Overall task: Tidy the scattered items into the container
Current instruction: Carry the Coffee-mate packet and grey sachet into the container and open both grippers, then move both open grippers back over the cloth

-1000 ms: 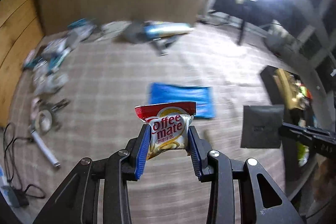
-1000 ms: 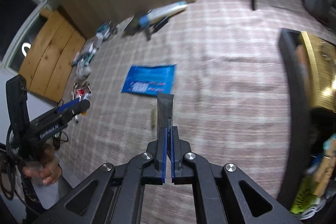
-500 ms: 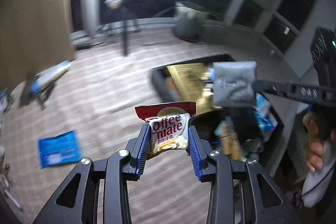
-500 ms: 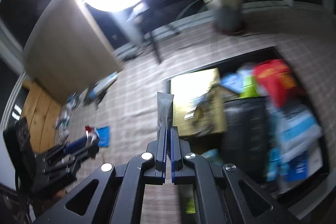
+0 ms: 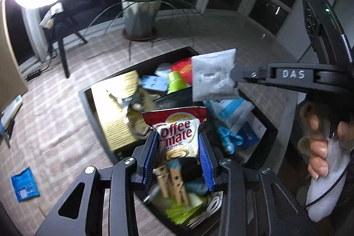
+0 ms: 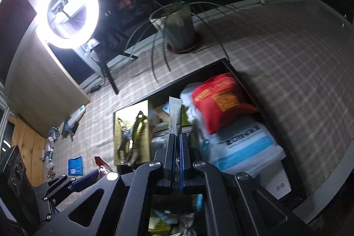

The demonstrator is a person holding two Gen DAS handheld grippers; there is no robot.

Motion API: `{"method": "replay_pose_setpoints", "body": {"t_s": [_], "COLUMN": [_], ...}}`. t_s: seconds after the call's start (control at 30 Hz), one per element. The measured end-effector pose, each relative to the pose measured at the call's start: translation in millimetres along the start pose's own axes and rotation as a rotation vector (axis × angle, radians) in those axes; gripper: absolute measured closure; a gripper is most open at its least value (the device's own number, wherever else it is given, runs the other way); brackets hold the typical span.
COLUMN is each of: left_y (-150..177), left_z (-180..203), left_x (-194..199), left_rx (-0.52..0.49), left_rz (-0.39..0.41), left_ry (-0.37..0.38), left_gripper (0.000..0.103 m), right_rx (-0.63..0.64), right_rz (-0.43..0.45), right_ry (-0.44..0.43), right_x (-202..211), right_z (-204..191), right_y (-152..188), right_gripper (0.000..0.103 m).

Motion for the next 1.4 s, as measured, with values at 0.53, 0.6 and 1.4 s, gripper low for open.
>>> {"method": "replay_pose_setpoints", "body": {"t_s": [0.53,0.6,1.4], "left_y": [12.0,18.3,216.7], "left_z": [-46.7,-63.0,-373.4], "left_x": [21.1,26.8,153.1], "left_rx": [0.095,0.118,0.683], "left_rz": [0.004,0.001,-0.06], "left_ry": [-0.038,-0.053,-0.435], "left_gripper": [0.038,0.038,0.039], "right_rx": [0.07,0.089,0.59], "right_rz": [-0.02,-0.032,-0.323], "right_ry": [0.01,-0.002,-0.203], "right_x": [-4.6,-10.4,-142.5], "right_z": [-23.5,-36.1,-295.8], "right_y": [4.0,7.0,92.8], "right_gripper": [0.057,0.057,0.048]}}
Point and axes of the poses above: each gripper's, at about its wrist camera, not at the fingertips, and x roughly against the way its jaws point, z to its right, y to its underside, the point moved 4 cm from there along -x, roughly the way its jaws point, and after that the axes turned 5 degrees about -y, right-handed, at the moved point
